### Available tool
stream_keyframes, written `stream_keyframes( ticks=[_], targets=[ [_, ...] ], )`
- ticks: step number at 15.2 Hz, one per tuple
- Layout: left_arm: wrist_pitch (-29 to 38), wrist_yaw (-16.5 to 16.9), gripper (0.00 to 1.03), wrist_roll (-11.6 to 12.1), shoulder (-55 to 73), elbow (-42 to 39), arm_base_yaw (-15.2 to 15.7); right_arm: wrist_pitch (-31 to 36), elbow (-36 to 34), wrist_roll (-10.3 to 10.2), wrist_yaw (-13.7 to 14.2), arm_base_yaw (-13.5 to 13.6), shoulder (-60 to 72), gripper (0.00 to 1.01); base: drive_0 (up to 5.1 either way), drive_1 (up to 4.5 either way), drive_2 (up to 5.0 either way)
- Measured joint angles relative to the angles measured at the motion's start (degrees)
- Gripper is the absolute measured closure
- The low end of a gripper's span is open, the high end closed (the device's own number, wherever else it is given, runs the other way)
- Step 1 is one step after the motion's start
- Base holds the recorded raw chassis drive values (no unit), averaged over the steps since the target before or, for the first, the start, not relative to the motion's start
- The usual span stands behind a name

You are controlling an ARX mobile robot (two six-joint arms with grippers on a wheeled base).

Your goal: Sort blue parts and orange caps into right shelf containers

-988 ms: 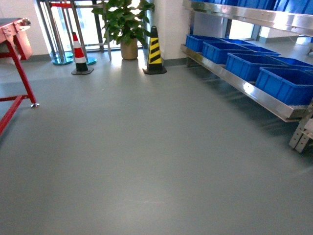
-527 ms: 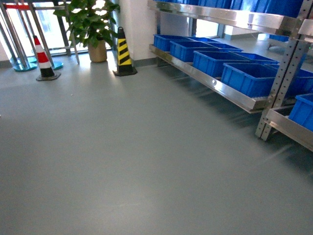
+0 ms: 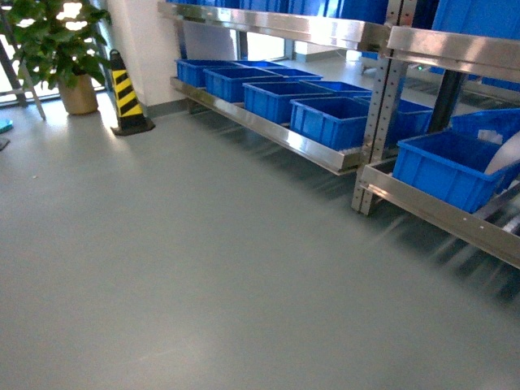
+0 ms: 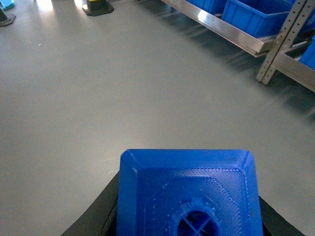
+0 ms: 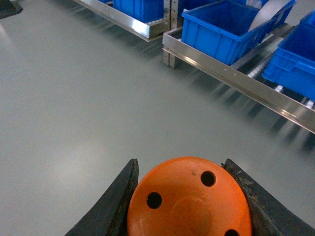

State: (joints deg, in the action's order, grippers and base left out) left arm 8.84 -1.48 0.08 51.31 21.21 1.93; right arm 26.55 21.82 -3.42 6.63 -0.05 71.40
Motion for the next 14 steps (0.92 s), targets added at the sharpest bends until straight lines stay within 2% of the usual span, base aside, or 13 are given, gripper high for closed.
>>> stream_keyframes(
  ticks=[14],
  targets=[
    [0.0, 0.0, 0.58, 0.0, 0.0, 0.0, 0.0, 0.0, 0.0, 0.0, 0.0, 0.0, 0.0, 0.58, -1.6, -1.58, -1.6]
  ],
)
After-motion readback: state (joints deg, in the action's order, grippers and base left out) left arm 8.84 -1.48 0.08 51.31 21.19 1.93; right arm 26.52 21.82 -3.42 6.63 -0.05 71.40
